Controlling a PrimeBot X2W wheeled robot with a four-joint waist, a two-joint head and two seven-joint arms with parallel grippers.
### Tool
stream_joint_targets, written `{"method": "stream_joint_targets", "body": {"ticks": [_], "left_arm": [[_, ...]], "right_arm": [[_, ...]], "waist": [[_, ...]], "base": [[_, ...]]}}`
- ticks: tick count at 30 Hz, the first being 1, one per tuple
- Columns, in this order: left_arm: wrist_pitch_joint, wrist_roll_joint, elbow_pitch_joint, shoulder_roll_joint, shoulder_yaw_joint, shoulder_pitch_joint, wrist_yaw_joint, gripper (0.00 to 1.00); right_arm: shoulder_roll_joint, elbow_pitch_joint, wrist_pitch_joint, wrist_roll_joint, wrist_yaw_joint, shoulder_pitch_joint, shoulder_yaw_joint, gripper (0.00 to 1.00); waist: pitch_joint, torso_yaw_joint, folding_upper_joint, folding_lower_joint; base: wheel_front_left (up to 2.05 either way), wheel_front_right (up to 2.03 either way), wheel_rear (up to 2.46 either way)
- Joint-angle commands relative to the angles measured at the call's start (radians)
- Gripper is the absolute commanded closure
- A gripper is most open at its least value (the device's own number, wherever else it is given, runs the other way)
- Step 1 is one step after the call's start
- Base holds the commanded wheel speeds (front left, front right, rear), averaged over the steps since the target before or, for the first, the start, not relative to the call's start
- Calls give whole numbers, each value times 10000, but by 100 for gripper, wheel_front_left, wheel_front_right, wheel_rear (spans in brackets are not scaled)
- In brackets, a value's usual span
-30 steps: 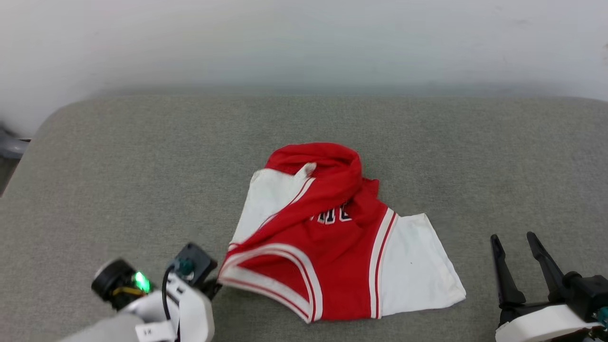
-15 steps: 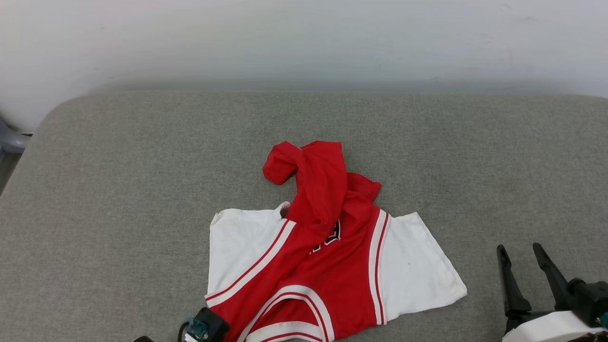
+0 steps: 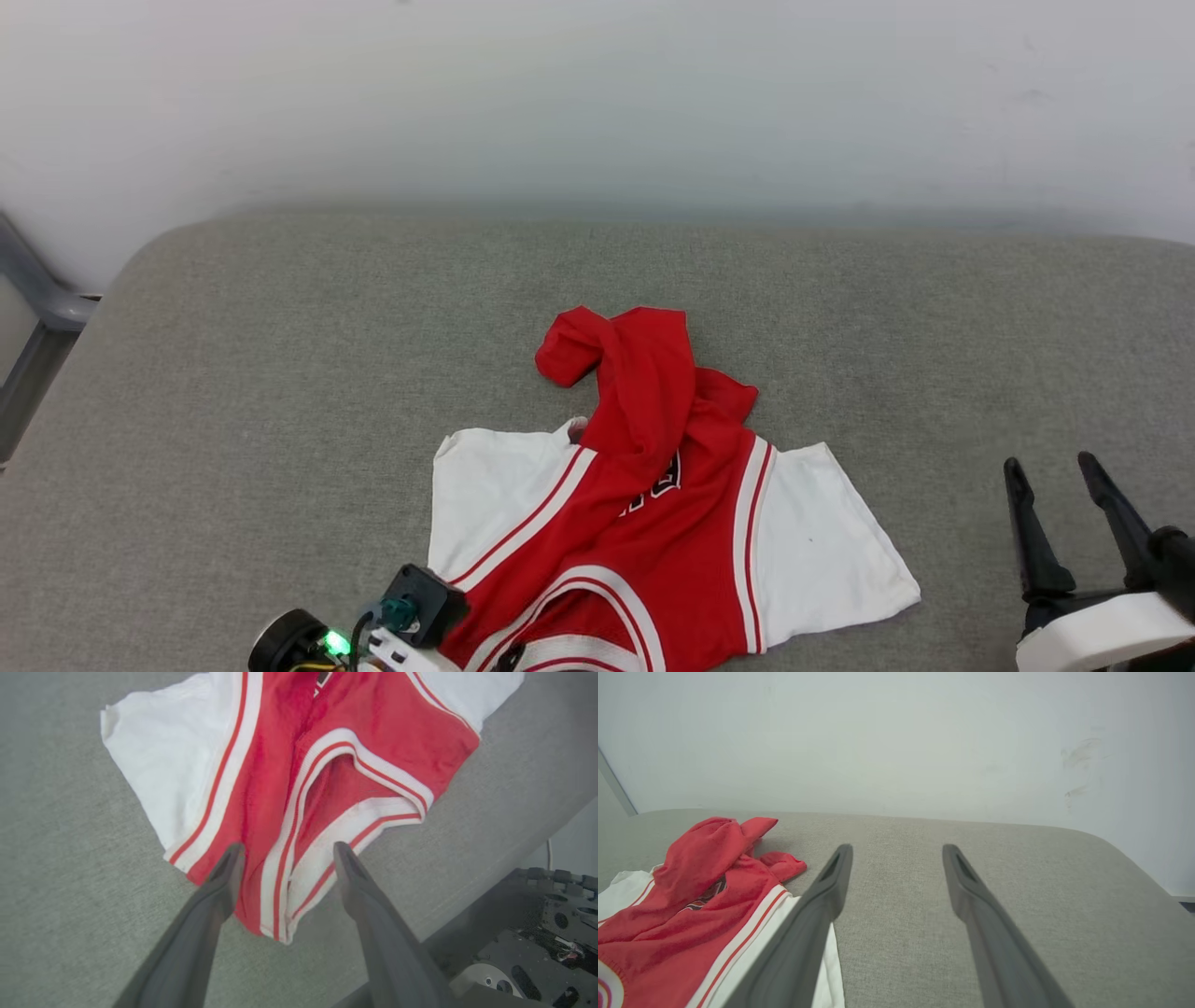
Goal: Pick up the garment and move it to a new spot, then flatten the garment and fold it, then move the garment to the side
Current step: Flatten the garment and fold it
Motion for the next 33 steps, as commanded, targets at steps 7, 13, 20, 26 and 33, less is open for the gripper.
{"method": "stream_joint_targets", "body": {"ticks": [7, 13, 20, 26, 33], "left_arm": [[-785, 176, -1605, 373, 837, -267, 1087, 0], [-2408, 215, -1477, 424, 1863, 121, 2075, 0], [-3176, 653, -1281, 193, 3090, 592, 3105, 0], [-3235, 1667, -1387, -300, 4373, 1072, 3478, 0], [-3227, 3343, -1599, -1157, 5877, 1868, 3407, 0]], "right_arm": [[-521, -683, 479, -66, -11, -324, 5, 0], [-1368, -1082, 1555, 34, -11, -689, 819, 0], [-2799, -1396, 4050, 872, -11, -1231, 2394, 0], [-3723, -1551, 6195, 1873, -11, -1558, 3527, 0], [-4527, -1375, 8247, 2959, -11, -2023, 4643, 0]], "waist": [[-191, 107, 0, 0], [-136, 64, 0, 0], [149, 87, 0, 0], [391, 217, 0, 0], [899, 503, 0, 0]], "base": [[0, 0, 0], [0, 0, 0], [0, 0, 0], [0, 0, 0], [0, 0, 0]]}}
